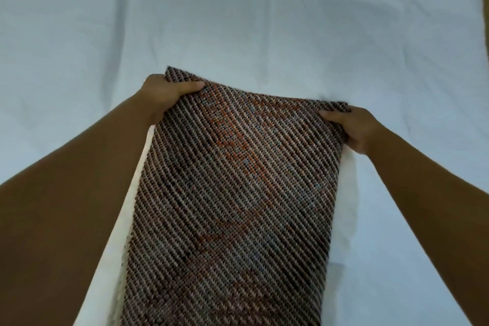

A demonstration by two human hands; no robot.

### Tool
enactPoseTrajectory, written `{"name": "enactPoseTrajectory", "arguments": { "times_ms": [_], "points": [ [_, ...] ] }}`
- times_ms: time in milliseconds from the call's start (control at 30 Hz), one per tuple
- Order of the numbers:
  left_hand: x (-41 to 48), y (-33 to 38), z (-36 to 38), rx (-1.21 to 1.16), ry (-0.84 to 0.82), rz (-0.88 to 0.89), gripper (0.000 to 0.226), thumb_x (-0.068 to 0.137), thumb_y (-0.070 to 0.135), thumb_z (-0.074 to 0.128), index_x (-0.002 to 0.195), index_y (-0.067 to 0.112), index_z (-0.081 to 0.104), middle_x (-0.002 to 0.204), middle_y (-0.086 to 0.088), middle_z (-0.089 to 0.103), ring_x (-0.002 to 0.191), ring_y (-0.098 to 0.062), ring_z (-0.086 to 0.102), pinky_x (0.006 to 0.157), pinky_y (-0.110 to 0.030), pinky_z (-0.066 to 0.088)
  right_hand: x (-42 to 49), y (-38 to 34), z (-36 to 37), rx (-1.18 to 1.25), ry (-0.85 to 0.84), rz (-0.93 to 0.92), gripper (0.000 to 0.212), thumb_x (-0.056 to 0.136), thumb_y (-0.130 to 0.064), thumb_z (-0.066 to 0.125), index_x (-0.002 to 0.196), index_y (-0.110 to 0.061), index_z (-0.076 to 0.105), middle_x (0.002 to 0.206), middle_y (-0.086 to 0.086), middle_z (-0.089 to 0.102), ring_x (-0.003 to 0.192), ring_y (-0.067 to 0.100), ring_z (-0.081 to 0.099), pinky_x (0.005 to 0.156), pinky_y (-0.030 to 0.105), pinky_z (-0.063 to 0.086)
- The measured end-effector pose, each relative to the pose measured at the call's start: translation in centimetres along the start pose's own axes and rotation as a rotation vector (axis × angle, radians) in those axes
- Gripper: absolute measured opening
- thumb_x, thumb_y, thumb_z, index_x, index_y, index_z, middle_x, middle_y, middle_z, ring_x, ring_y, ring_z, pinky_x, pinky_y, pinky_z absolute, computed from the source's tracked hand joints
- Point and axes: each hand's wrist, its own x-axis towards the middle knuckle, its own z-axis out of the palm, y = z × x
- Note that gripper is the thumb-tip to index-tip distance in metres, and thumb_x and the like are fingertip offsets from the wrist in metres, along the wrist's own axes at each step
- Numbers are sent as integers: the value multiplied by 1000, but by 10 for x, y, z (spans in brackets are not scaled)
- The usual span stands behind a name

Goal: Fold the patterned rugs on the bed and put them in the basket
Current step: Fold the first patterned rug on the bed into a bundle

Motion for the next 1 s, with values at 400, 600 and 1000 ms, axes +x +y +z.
{"name": "enactPoseTrajectory", "arguments": {
  "times_ms": [400, 600, 1000],
  "points": [
    [-143, -7, -59, -17, -22, 307, 17, 73, -5, 70, 81, 9, 63, 82, -7, 65, 72, -15, 63, 58, -18, 52, -148, 10, -2, -89, 231, -450, 28, 74, 6, 68, 72, -17, 53, 76, 2, 58, 68, 13, 56, 58, 22, 48],
    [-247, -84, -85, 152, 121, 505, 30, 70, -10, 68, 65, 18, 58, 66, 2, 55, 59, -8, 49, 46, -8, 42, -256, 70, 1, -321, 315, -662, 23, 77, 1, 69, 83, -10, 51, 83, 8, 53, 69, 17, 48, 56, 19, 42],
    [-336, -298, -73, 581, 408, 547, 16, 77, 8, 57, 93, 13, 56, 98, -12, 55, 90, -32, 54, 74, -39, 44, -342, 271, 15, -697, 374, -684, 25, 74, 5, 64, 74, -11, 43, 70, 3, 47, 69, 24, 43, 55, 27, 19]
  ]
}}
